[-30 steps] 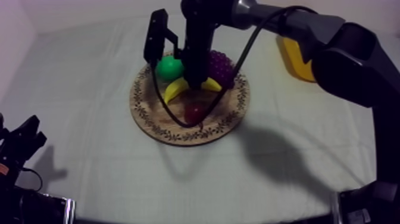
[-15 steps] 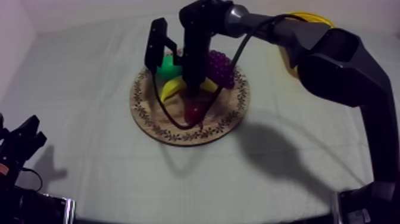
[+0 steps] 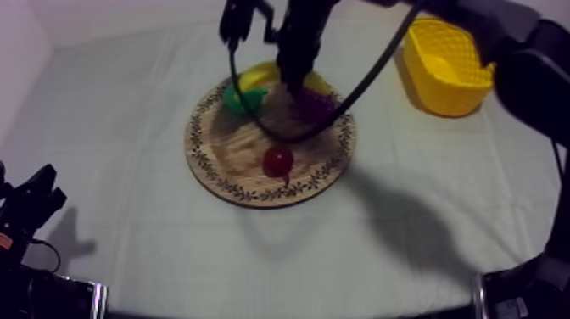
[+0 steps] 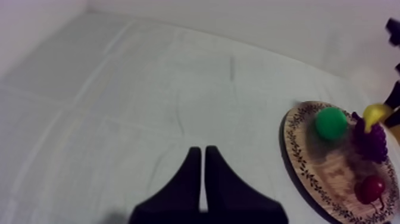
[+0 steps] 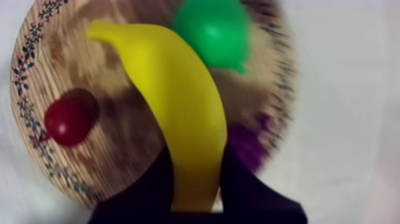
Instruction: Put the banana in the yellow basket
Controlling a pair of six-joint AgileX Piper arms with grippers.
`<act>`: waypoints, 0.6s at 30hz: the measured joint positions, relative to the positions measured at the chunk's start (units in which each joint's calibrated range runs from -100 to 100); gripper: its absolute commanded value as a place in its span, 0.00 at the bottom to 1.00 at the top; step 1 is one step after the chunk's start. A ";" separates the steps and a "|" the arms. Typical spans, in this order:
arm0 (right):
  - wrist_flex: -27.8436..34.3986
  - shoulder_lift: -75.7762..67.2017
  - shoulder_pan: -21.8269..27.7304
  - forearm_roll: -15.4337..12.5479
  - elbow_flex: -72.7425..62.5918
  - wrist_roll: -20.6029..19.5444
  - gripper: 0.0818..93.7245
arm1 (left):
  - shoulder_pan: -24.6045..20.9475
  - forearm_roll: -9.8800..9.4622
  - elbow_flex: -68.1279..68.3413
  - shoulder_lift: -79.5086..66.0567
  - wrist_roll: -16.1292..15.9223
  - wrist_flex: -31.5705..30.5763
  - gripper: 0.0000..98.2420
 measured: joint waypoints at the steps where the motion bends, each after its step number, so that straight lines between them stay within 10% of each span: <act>1: -0.12 -2.20 0.51 0.42 0.84 -0.41 0.05 | 0.00 0.00 0.00 0.00 0.00 0.00 0.00; 18: -4.59 -33.86 11.65 2.98 15.36 -8.62 0.05 | 0.00 0.00 0.00 0.00 0.00 0.00 0.00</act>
